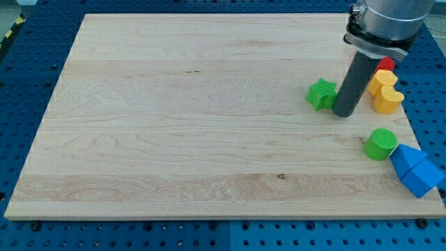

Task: Push the green circle to the left of blue triangle

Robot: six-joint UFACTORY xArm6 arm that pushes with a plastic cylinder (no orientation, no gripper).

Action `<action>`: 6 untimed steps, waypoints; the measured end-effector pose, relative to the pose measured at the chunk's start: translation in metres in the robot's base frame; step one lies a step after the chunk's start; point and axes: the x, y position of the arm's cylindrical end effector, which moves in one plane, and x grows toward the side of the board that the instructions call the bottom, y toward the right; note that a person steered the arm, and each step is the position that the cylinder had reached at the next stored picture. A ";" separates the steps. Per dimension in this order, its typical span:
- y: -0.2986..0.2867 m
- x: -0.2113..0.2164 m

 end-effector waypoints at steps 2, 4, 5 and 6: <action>0.079 0.021; 0.068 0.046; 0.038 0.047; 0.027 0.048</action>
